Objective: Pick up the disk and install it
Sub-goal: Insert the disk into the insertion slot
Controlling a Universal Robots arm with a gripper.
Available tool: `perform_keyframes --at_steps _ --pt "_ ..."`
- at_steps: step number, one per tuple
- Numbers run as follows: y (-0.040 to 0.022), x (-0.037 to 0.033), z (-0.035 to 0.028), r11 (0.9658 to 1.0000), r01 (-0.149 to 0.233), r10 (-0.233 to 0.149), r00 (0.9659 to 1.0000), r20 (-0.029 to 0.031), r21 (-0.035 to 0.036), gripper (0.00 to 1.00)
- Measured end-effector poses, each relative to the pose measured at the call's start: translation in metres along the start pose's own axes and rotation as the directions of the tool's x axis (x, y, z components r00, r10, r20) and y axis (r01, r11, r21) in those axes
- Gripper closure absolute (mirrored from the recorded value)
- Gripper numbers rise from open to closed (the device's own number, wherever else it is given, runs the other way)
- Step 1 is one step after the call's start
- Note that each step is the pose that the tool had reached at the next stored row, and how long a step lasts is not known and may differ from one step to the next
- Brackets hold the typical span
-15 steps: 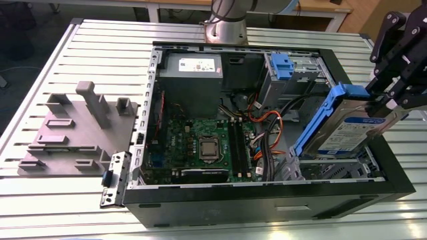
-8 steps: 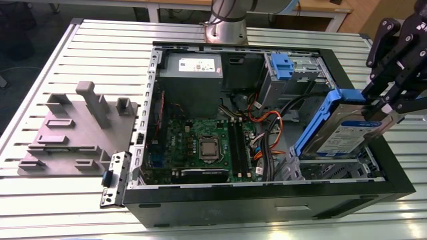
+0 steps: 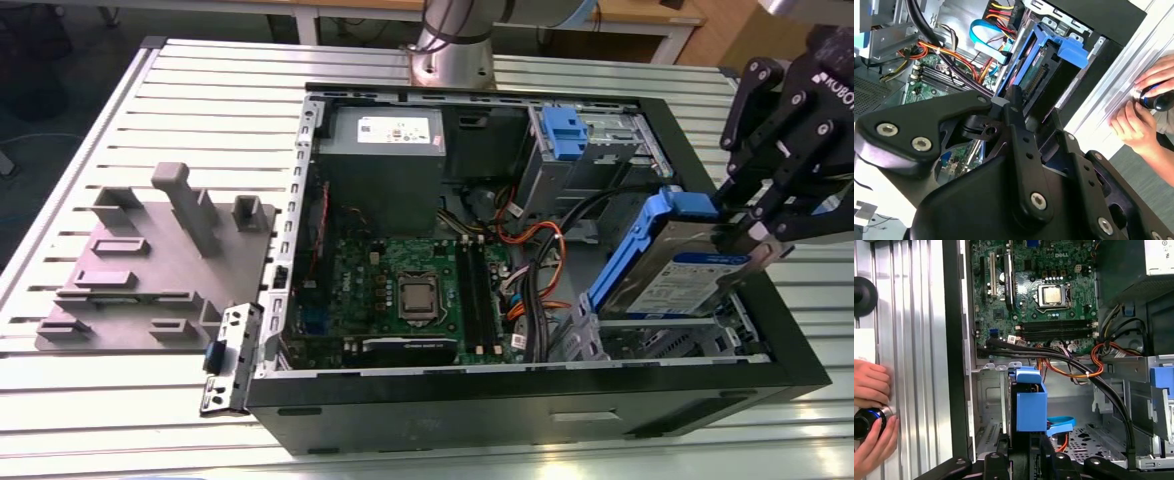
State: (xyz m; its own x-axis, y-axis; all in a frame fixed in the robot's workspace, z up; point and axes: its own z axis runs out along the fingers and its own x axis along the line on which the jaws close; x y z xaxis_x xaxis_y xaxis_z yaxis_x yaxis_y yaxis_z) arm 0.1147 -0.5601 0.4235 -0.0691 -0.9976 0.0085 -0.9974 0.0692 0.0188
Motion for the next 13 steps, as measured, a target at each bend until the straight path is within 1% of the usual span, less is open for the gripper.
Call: perform_keyframes --at_steps 7,13 --pt "0.0000 0.0000 0.0007 1.0000 0.000 0.000 1.0000 -0.0002 0.0001 0.65" --pt "-0.0002 -0.0001 0.0105 1.0000 0.000 0.000 1.0000 -0.0003 0.0000 0.65"
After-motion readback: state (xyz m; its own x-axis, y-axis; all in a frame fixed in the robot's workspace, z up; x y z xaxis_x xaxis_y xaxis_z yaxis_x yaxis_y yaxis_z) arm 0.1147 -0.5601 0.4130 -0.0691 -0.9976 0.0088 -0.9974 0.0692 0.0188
